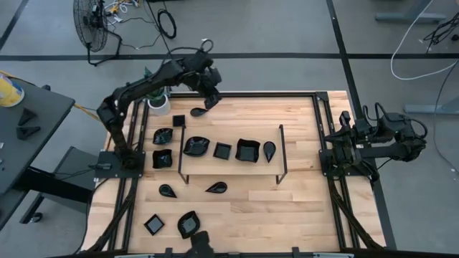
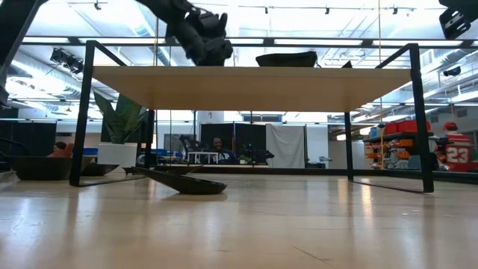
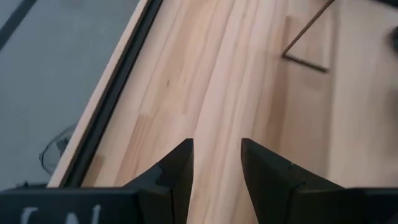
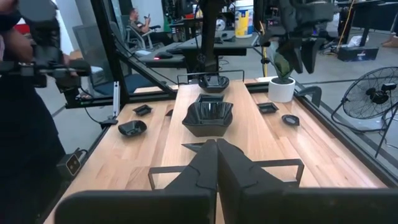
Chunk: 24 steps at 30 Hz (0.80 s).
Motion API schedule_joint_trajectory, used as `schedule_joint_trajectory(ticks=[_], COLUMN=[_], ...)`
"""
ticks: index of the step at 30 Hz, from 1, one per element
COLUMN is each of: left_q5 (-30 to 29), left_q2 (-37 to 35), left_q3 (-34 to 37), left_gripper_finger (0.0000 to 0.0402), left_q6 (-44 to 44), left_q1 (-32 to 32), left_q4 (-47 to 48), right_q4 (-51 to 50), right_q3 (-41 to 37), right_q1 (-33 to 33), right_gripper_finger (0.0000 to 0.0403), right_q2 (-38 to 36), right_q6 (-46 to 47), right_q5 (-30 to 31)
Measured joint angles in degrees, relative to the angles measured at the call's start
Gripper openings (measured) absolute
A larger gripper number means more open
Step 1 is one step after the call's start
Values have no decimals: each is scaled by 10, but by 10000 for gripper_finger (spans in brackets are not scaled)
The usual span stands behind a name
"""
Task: Pick & Place Mini shaped plates
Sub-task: Stack the drop shaped plate on top of the drop shaped plate on the shelf
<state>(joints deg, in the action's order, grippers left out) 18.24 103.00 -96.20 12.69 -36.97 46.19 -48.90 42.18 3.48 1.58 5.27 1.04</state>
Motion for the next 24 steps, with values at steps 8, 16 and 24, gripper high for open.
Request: schedule_joint_trajectory(ticks=[8, 16, 24], left_q5=[13, 9, -42], left_q2=[0, 0, 1], left_q3=[42, 94, 131], left_gripper_finger=[140, 140, 140], left_q6=[21, 45, 78], left_q1=[-50, -84, -102], left_q4=[6, 2, -17], right_q4=[0, 0, 0], right_q3=[0, 0, 0], right_q1=[0, 0, 0], right_gripper_finger=[5, 5, 5], right_q2=[0, 0, 0], right_q6=[0, 0, 0], right_q5=[0, 0, 0])
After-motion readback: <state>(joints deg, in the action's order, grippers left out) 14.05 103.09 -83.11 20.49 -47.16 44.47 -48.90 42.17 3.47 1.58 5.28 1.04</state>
